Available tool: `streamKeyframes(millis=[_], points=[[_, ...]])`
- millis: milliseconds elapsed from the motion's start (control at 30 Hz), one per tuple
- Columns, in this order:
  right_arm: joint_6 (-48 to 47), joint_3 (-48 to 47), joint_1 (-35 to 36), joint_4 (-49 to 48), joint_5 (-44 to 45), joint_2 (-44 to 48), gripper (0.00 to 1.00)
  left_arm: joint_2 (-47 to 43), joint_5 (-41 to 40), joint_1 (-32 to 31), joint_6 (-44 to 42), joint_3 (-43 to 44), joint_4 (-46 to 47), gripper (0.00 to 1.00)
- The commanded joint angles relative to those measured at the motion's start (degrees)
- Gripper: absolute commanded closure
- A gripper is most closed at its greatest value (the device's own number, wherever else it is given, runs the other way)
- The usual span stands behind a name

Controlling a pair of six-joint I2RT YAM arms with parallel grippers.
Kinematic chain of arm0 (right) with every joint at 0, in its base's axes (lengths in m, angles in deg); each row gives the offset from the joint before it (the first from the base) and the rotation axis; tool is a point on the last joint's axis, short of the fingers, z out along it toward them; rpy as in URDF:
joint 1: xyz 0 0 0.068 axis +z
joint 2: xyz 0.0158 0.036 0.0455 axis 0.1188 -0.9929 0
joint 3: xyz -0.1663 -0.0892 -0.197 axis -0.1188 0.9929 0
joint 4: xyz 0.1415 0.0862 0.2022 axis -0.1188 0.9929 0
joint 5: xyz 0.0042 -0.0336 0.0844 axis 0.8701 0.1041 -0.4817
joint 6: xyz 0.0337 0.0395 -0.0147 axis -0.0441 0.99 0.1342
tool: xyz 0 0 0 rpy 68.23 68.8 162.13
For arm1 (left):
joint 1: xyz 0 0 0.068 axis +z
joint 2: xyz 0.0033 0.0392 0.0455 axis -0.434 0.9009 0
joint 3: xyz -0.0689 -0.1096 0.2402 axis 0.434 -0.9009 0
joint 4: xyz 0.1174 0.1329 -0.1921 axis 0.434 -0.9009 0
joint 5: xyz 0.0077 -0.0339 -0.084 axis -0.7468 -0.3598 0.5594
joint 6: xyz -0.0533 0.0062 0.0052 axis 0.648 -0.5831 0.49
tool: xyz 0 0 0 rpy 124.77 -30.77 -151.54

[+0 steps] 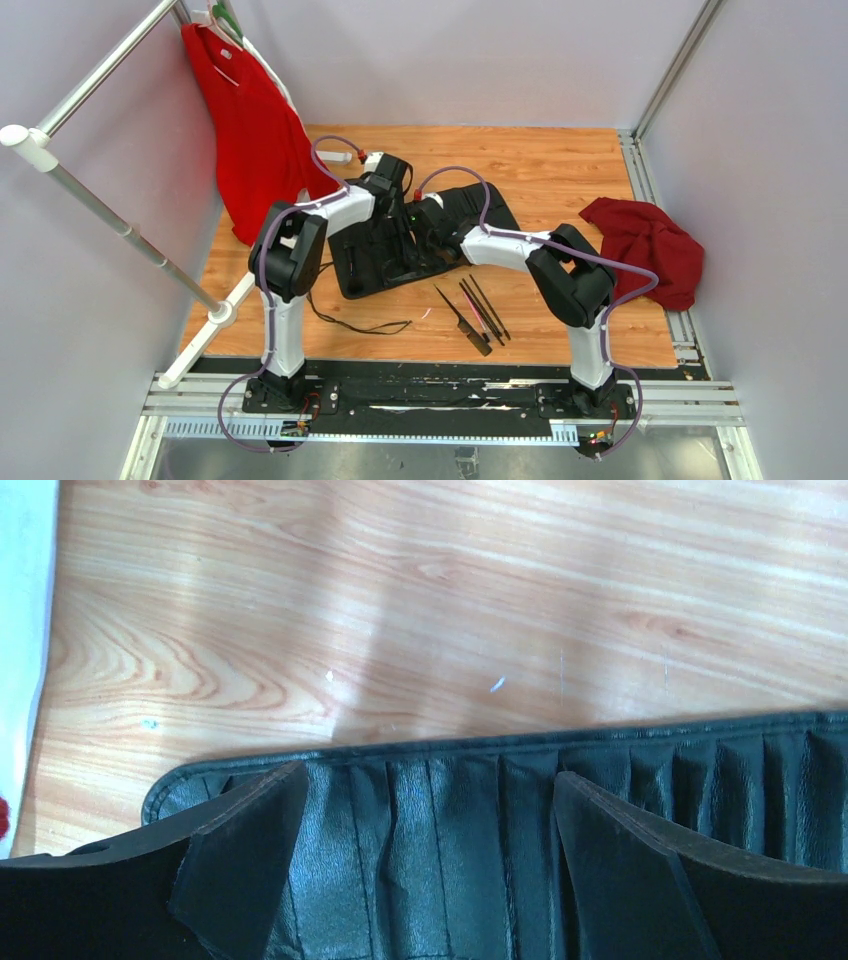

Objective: Organize the makeup
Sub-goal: Place the makeup tool in the storage box.

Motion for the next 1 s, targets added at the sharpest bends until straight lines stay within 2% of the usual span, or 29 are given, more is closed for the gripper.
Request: streamKeyframes(millis=[0,567,967], points=[[-0.32,1.96,-1.03,1.52,0.86,-1.20,0.99,2.16,-3.39,1.08,0.80,3.45,-0.48,0.02],[-0.40,2.10,-1.00,1.43,0.29,-1.52,0.99,7.97,2.50,2.21,-0.49,11.30,-0.51,0.02],[-0.37,1.50,-1.01,1.40,-0.07,-1.68,0.99,8.42,11.22,2.19,-1.35,9.06,0.36,0.02]])
